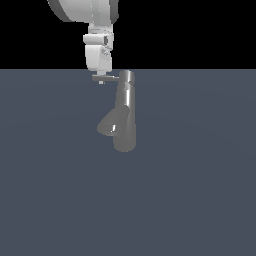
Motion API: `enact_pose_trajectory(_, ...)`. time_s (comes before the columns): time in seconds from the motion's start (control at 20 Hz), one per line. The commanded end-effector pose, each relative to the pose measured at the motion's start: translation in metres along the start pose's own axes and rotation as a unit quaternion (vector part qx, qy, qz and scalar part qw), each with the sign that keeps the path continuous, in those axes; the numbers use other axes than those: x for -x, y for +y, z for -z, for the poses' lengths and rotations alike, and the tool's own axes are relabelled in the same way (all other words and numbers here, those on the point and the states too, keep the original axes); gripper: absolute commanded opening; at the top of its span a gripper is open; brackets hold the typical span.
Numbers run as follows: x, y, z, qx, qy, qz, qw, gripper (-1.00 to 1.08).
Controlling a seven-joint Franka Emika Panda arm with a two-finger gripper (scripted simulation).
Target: Turn on the faucet by rotating a designated handle.
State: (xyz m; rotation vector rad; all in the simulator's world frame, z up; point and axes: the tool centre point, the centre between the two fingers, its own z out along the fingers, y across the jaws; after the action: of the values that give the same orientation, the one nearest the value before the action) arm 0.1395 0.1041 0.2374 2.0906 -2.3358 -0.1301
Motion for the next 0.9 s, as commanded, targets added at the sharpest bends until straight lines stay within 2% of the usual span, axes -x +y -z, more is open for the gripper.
enact_pose_trajectory(0.0,0.000,-0.001,-0.001,0.000,0.000,-0.003,1.0000,-1.00)
enact_pose_trajectory(0.2,0.000,-0.001,-0.001,0.000,0.000,-0.003,1.0000,-1.00)
enact_pose_trajectory(0.85,0.002,0.031,0.011,0.000,0.000,-0.003,1.0000,-1.00)
